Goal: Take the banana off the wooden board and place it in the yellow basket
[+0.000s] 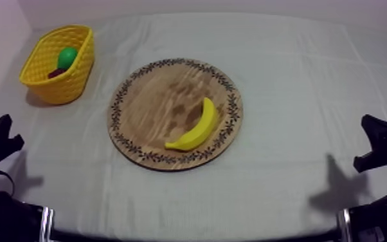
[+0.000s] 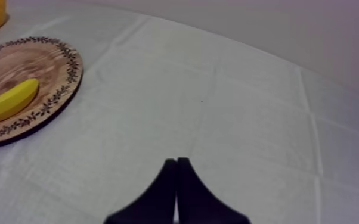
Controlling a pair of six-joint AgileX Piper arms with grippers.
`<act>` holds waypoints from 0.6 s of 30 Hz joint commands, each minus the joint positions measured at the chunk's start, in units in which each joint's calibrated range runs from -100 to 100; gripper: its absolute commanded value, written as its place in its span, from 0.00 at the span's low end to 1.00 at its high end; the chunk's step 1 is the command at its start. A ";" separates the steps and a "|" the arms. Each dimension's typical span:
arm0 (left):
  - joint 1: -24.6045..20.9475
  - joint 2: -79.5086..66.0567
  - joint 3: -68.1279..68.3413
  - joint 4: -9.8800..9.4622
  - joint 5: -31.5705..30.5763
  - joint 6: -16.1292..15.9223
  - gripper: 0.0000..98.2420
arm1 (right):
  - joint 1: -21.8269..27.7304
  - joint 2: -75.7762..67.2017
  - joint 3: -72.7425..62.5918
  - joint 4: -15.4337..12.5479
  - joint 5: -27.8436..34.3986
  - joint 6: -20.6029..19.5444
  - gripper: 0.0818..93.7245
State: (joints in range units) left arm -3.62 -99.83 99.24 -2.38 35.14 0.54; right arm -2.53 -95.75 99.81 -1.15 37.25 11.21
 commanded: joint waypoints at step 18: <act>-0.16 0.00 -0.03 0.01 0.03 -0.88 0.00 | 0.00 0.00 -0.03 0.00 0.01 0.00 0.00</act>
State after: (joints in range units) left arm -3.81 -99.83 99.24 -2.38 35.14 -0.33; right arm -2.53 -95.75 99.81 -1.15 37.25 11.21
